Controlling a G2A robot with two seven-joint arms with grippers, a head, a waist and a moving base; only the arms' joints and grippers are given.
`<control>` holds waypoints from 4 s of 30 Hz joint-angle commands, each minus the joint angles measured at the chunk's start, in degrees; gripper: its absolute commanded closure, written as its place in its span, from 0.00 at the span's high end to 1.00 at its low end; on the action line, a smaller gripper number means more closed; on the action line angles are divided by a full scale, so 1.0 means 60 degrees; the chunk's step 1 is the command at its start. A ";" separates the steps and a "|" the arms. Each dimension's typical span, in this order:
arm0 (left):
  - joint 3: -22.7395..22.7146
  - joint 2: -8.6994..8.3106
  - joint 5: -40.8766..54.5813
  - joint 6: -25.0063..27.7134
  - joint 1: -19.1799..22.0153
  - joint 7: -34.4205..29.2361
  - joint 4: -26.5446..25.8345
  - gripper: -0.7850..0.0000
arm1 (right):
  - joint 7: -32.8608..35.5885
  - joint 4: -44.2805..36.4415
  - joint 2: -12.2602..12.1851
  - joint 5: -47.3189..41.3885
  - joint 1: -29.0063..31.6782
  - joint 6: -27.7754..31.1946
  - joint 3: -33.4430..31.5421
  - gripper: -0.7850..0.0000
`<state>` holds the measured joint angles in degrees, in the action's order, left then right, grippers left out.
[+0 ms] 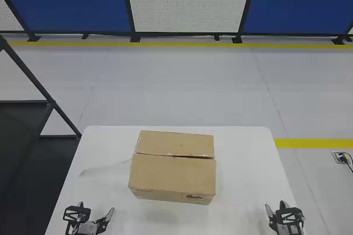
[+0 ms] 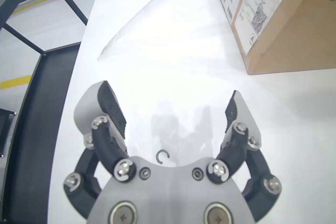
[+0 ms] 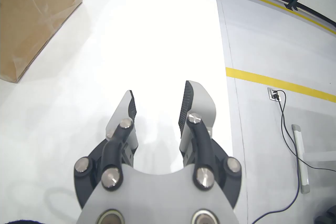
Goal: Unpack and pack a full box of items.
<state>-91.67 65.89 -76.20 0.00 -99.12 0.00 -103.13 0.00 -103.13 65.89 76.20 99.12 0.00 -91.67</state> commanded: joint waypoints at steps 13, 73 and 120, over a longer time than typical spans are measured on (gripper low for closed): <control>-0.0384 0.0005 0.0429 0.0492 0.0224 0.0218 -0.0080 1.00 | 0.0688 -0.1153 -0.0077 -0.0154 -0.0056 0.1776 -0.0151 1.00; -0.1328 -0.0431 0.8260 0.4762 0.3557 -0.4910 0.0289 1.00 | 0.7831 0.1765 -0.0150 -1.3771 -0.6154 0.3379 0.1633 1.00; -0.0578 -0.0806 0.9625 0.4636 0.4201 -0.6133 0.1443 1.00 | 1.1346 0.0329 -0.1047 -1.4634 -0.5295 0.6035 0.2915 1.00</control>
<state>-95.27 61.10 -18.31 27.78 -73.84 -36.79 -94.56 68.21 -100.96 59.91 -12.53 67.08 36.08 -74.66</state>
